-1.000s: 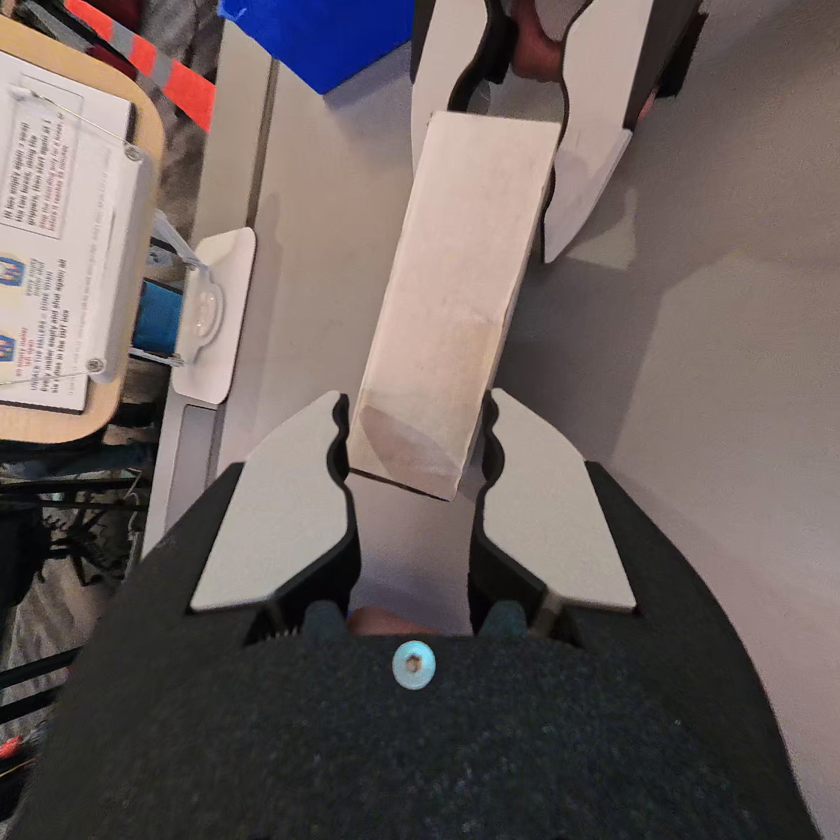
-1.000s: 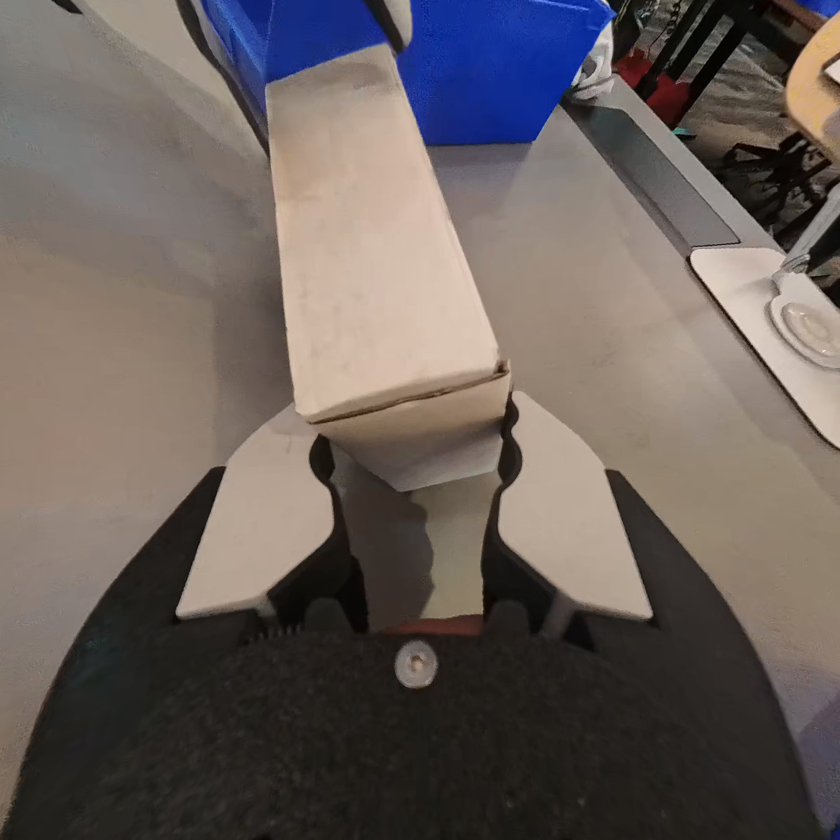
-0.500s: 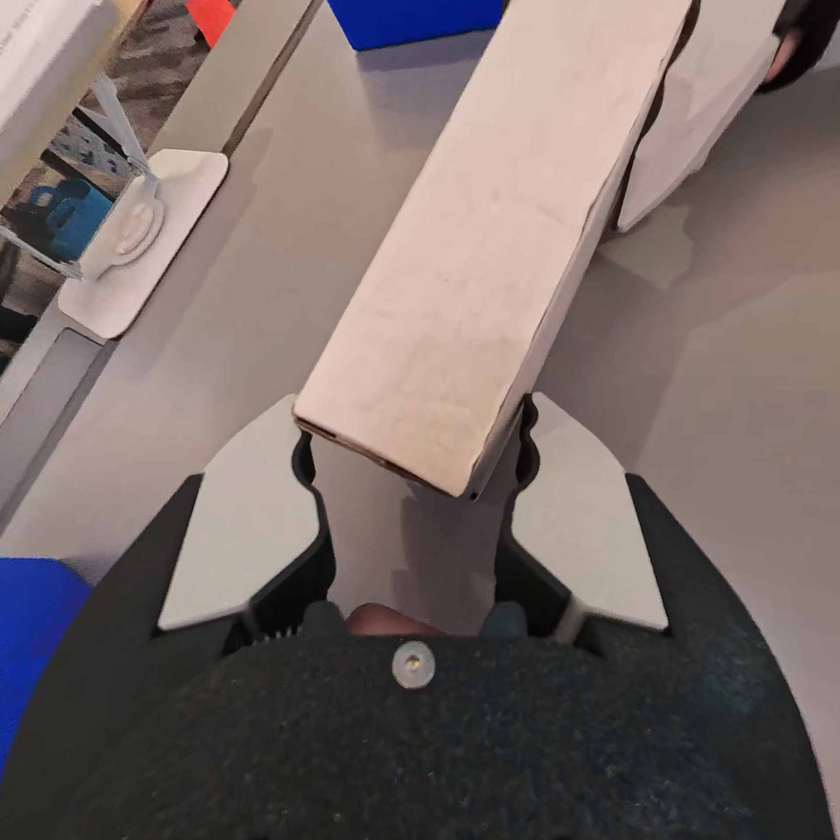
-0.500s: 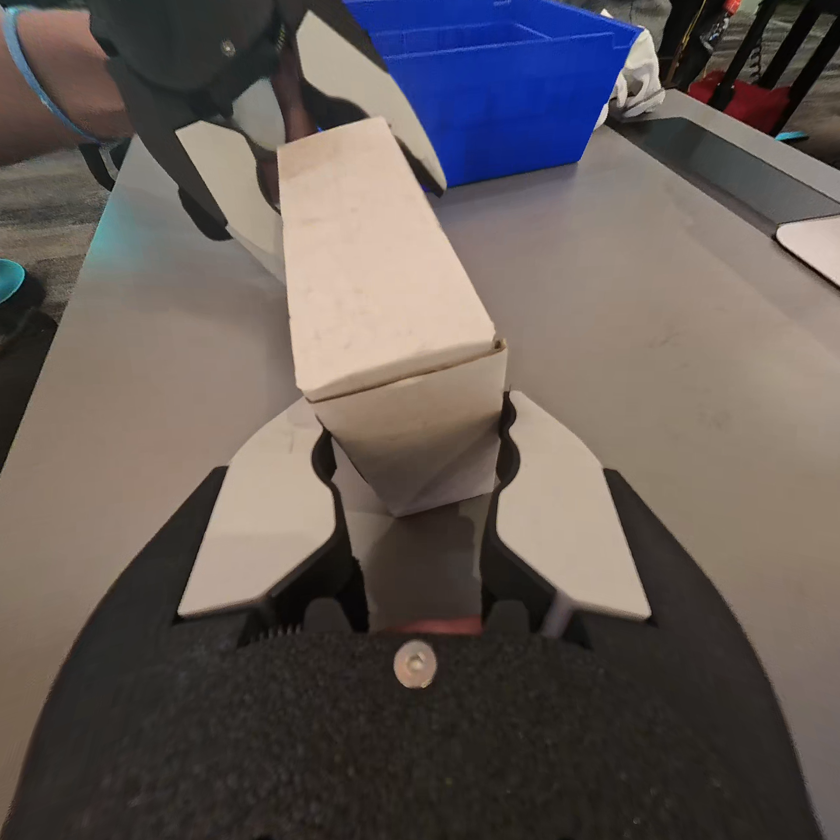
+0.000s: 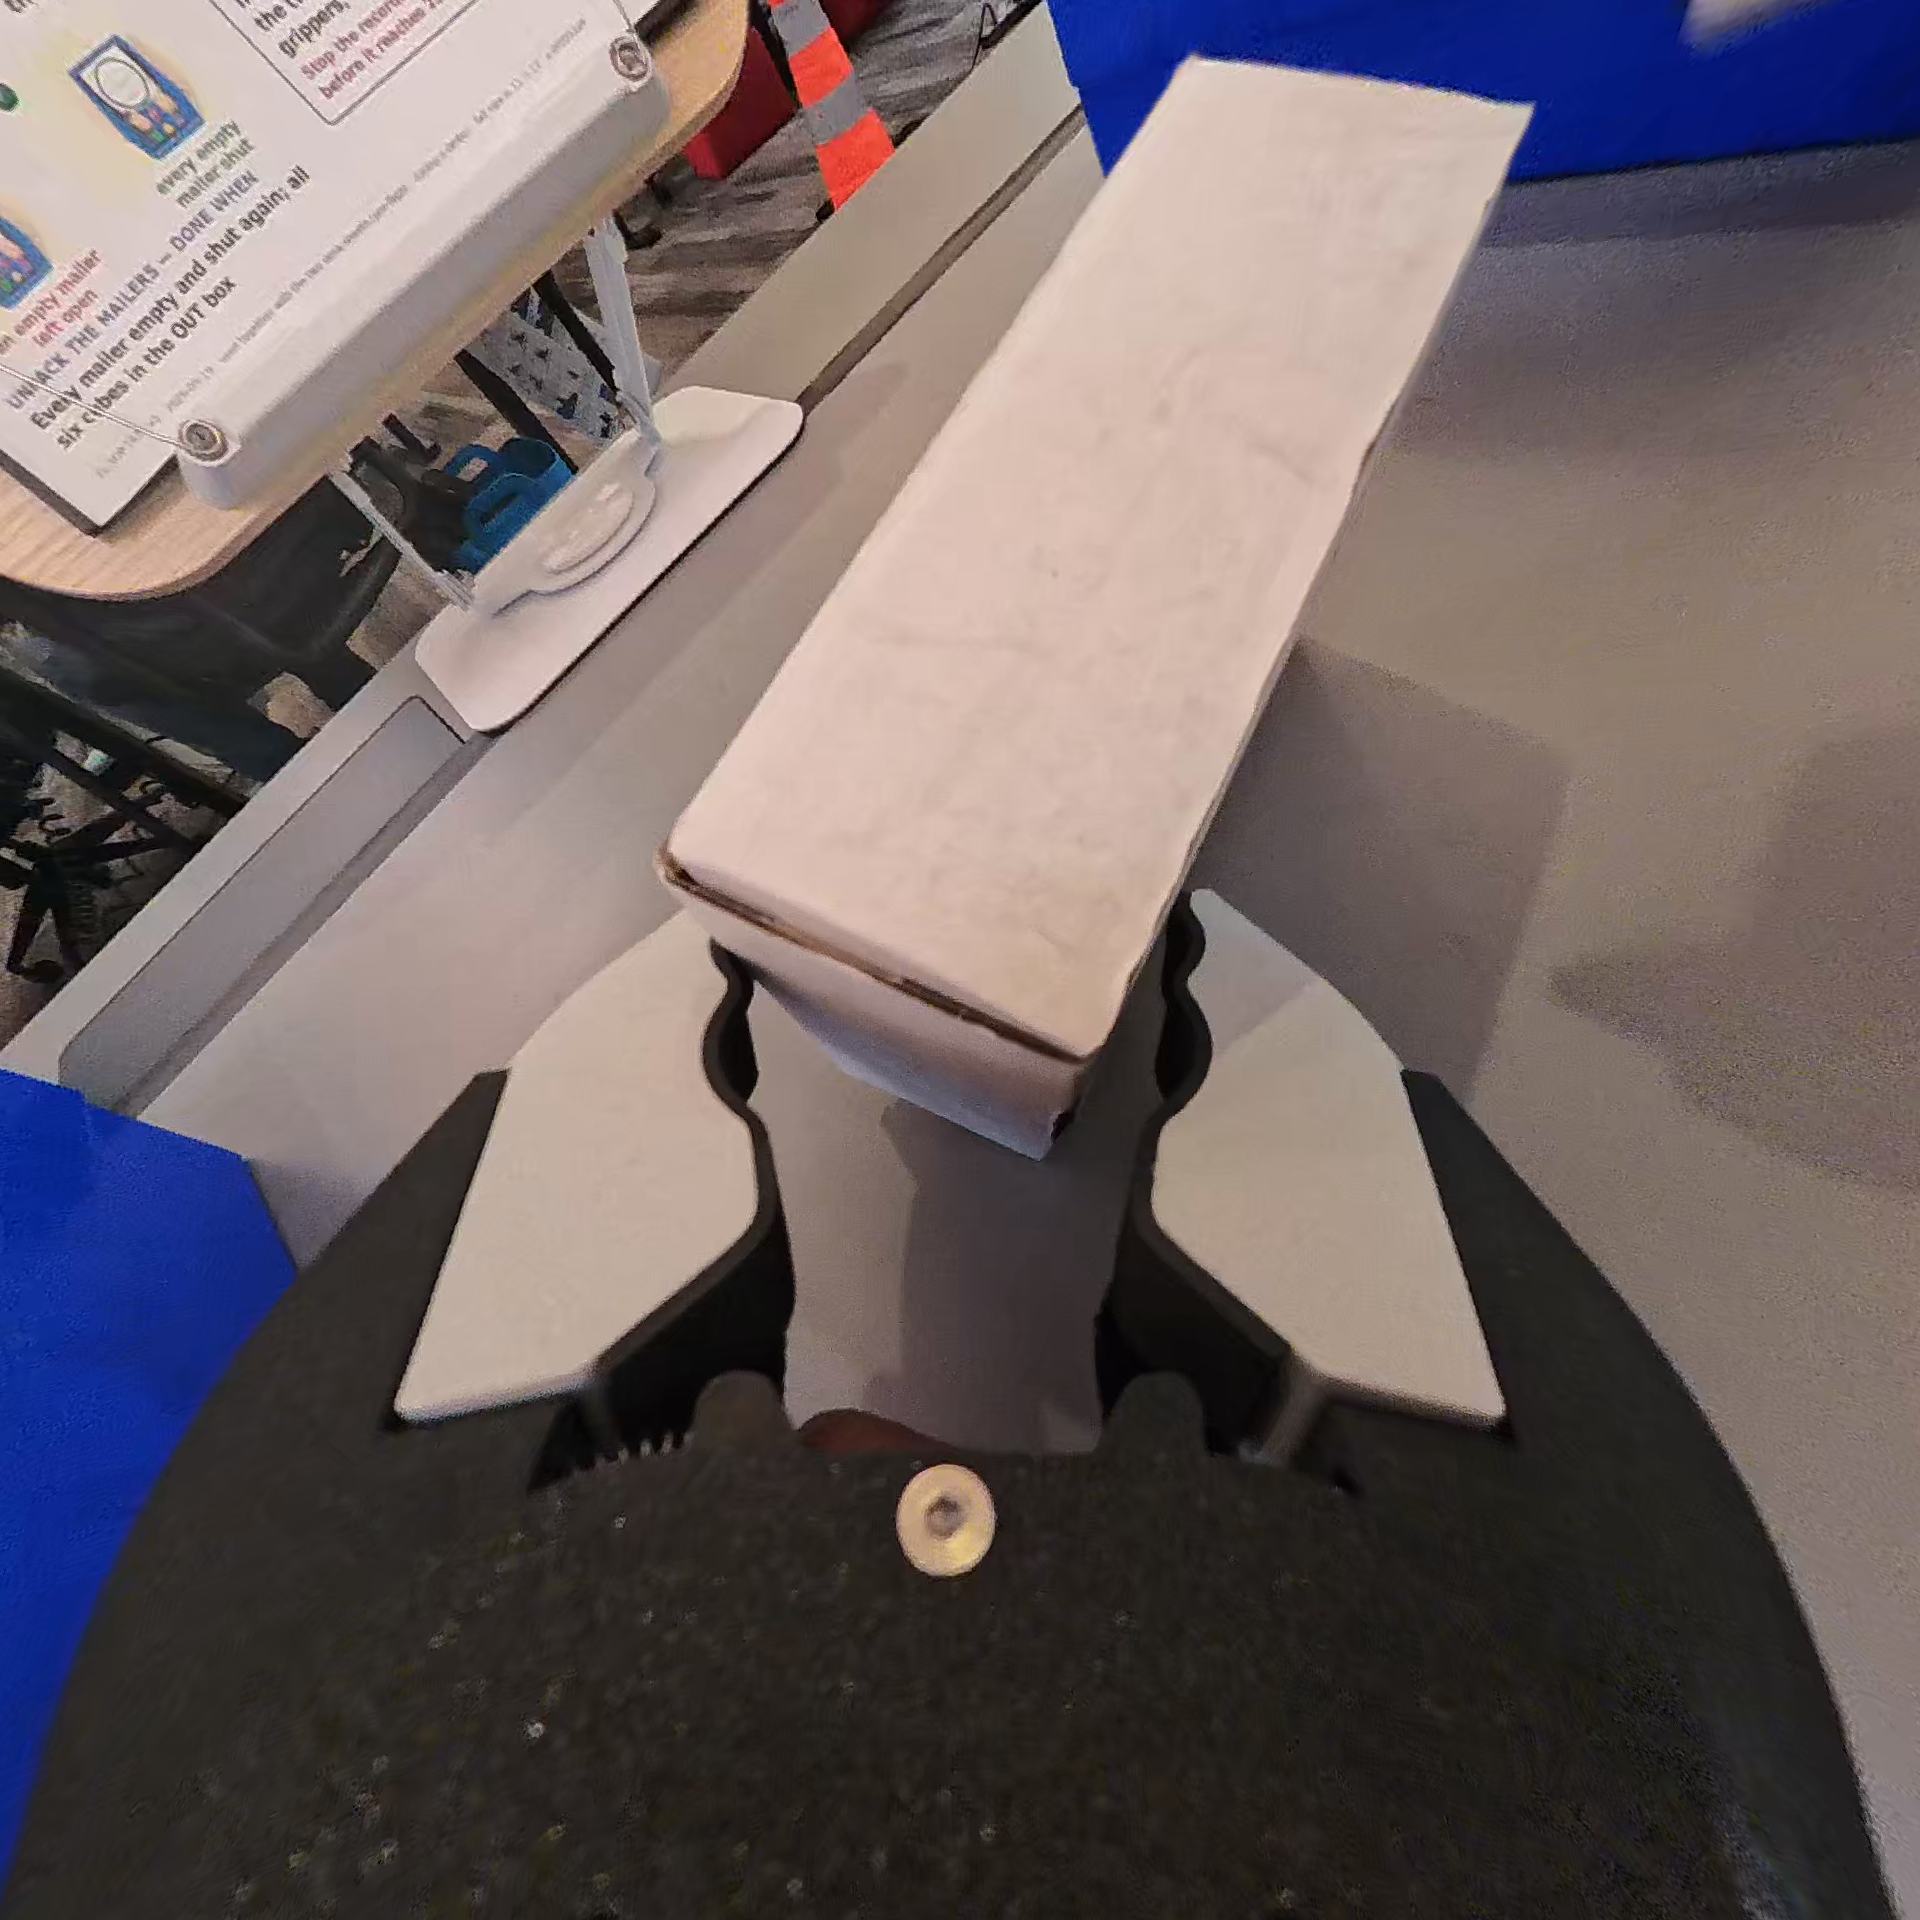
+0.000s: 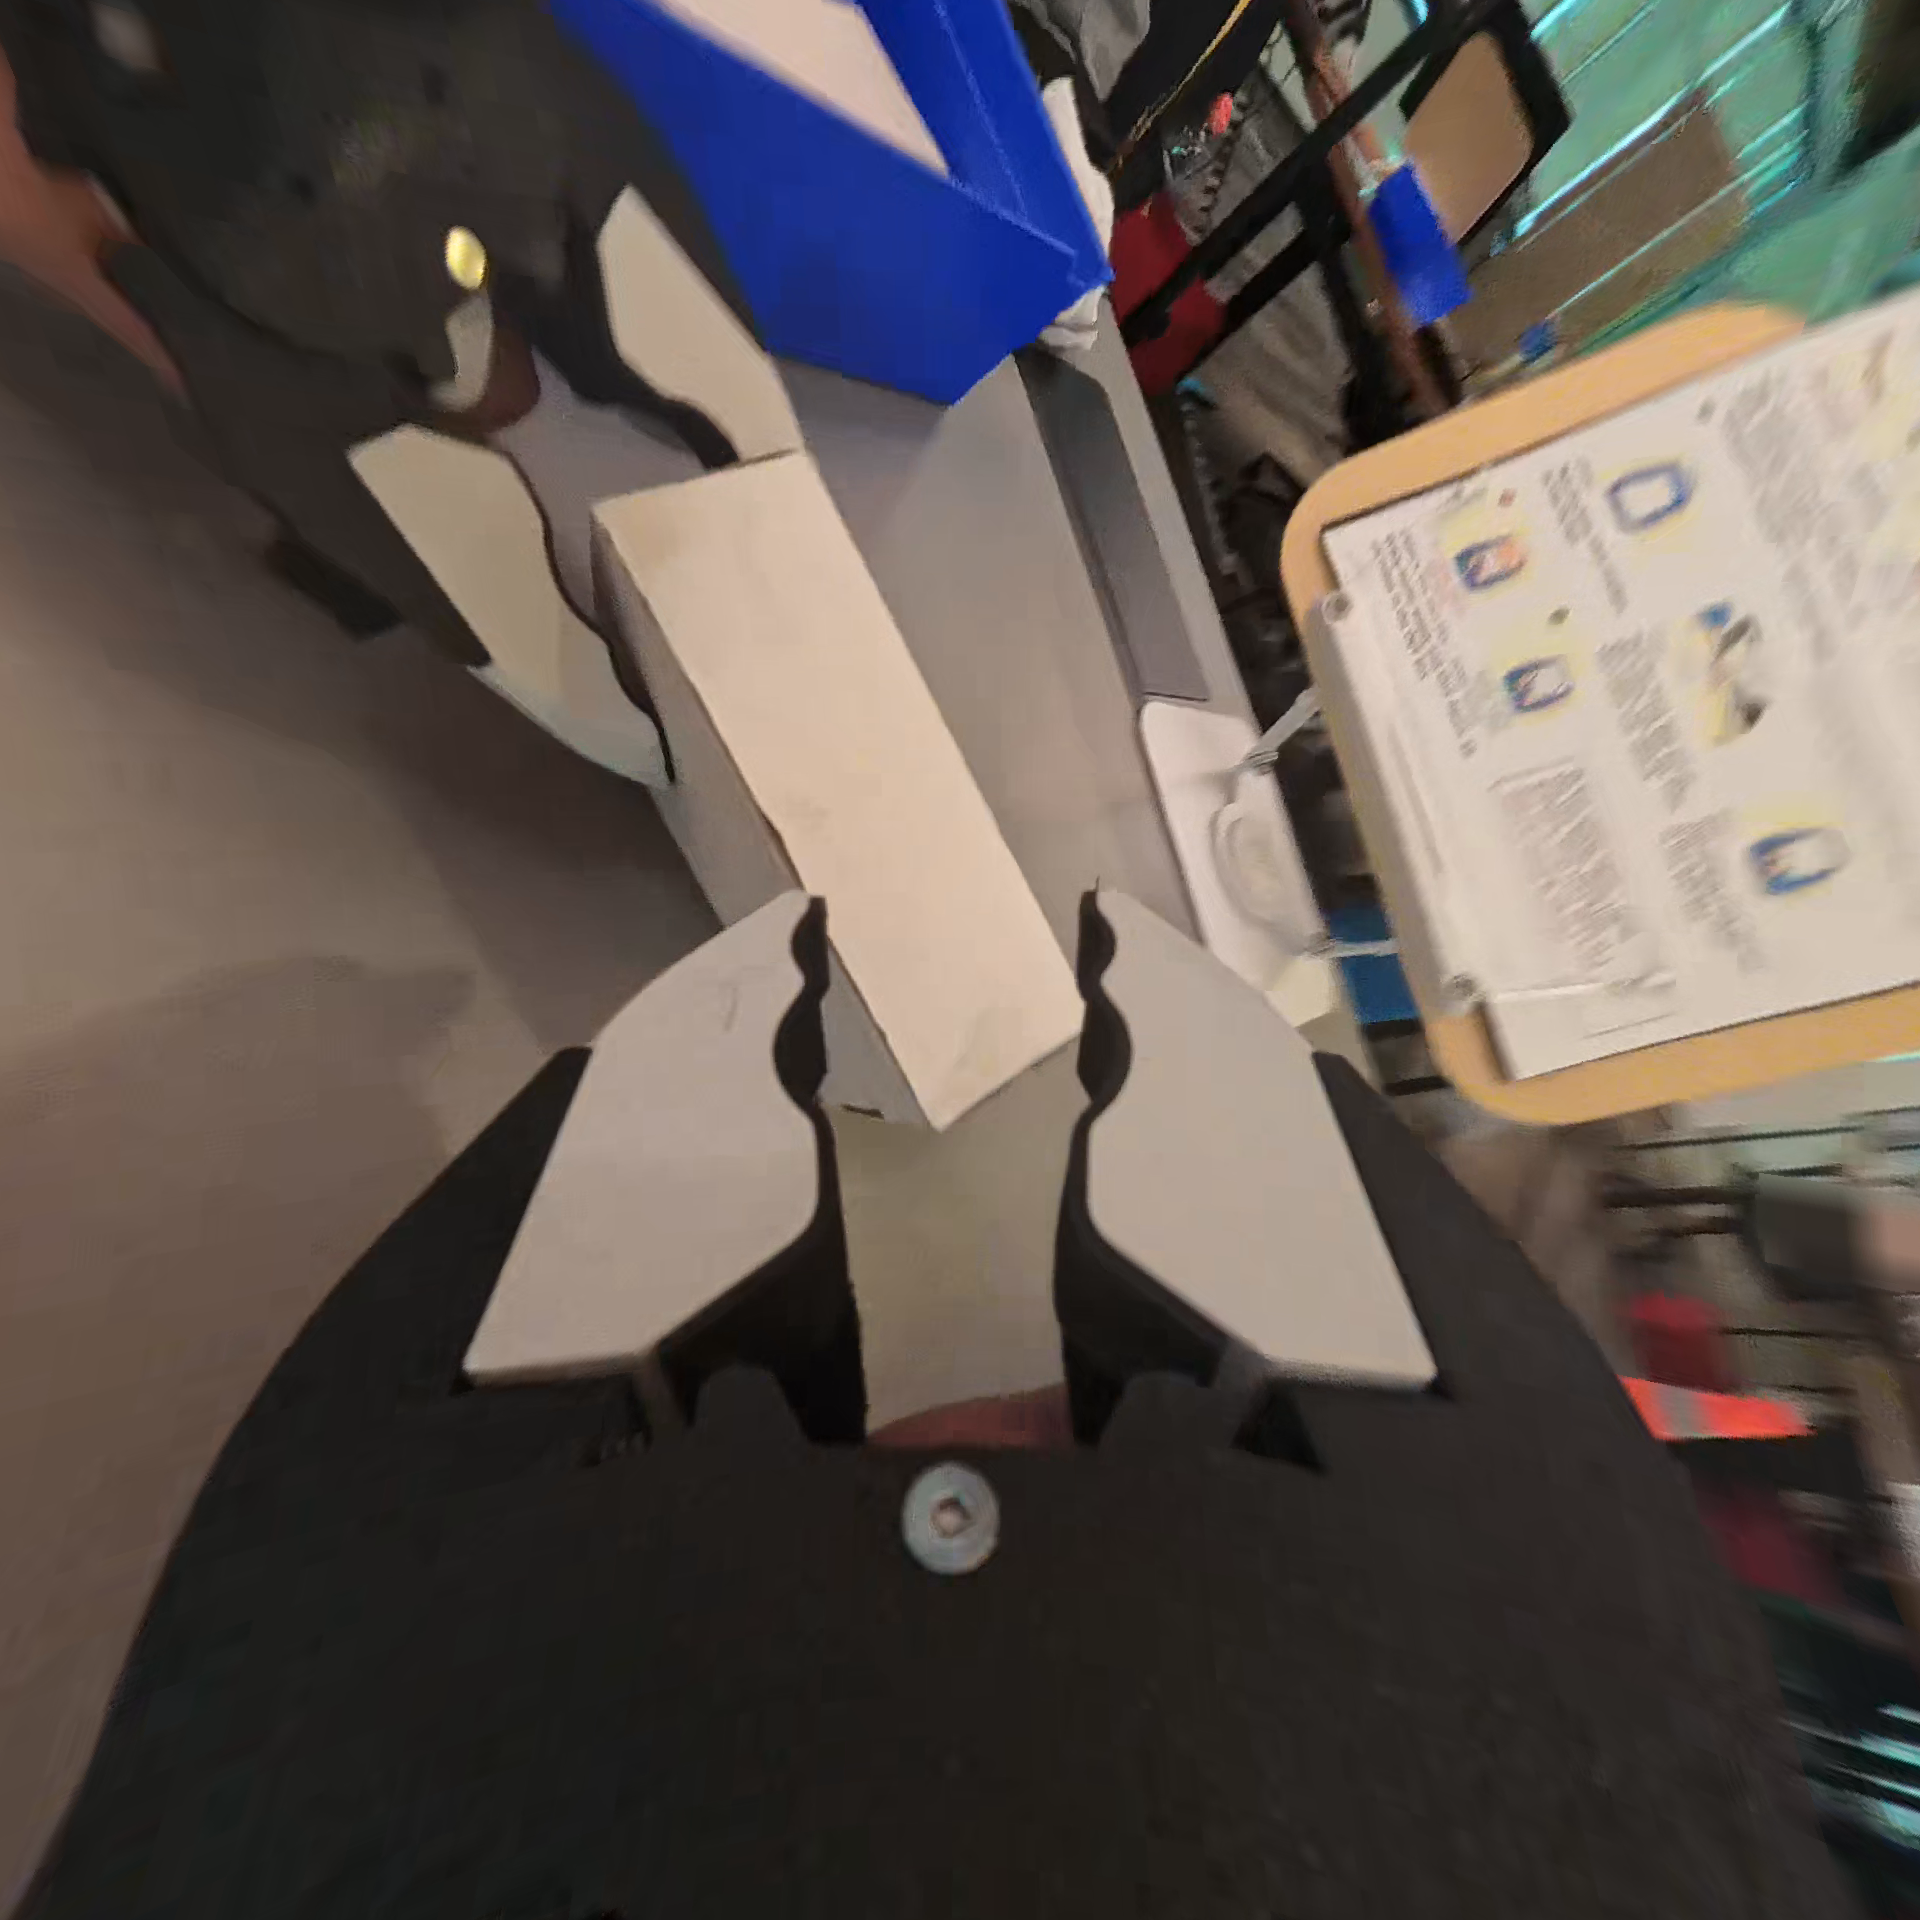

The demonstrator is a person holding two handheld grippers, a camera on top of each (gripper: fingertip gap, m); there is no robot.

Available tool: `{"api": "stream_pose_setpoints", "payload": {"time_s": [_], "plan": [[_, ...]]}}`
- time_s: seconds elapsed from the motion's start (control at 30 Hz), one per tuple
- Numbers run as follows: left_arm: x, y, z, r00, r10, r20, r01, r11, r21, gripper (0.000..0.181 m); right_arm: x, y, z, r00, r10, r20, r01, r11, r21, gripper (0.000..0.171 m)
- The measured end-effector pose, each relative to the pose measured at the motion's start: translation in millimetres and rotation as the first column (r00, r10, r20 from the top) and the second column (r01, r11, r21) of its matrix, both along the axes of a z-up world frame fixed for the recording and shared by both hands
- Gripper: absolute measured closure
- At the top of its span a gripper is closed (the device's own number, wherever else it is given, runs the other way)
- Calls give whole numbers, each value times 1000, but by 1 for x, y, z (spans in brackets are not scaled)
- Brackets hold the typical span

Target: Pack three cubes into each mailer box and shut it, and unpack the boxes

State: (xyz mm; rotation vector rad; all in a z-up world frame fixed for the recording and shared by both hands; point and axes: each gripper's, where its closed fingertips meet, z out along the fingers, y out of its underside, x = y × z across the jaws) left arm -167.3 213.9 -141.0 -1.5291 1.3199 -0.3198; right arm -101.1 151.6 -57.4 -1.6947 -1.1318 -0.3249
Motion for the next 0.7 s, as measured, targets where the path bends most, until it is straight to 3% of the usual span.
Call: {"api": "stream_pose_setpoints", "payload": {"time_s": [0.07, 0.13, 0.27, 0.47, 0.7], "plan": [[1, 1, 0, 1000, 16, -7, -16, 1000, -17, 106, -5, 9, -15, 991, -23, 131, 13, 997, 75, 130], [2, 2, 0, 1000, 15, -4, -15, 1000, -27, 106, -10, 13, -21, 987, -34, 154, 16, 993, 118, 135], [-1, 1, 0, 1000, 8, -3, -8, 1000, -17, 108, -12, 18, -28, 972, -45, 229, 22, 995, 99, 145], [0, -4, 0, 1000, -13, -14, 12, 1000, -24, 109, -16, 18, -35, 940, -16, 341, 2, 999, 44, 141], [-2, -7, 0, 993, -57, -99, 74, 980, 182, 111, -20, 5, -48, 912, 120, 392, -72, 988, -135, 146]]}}
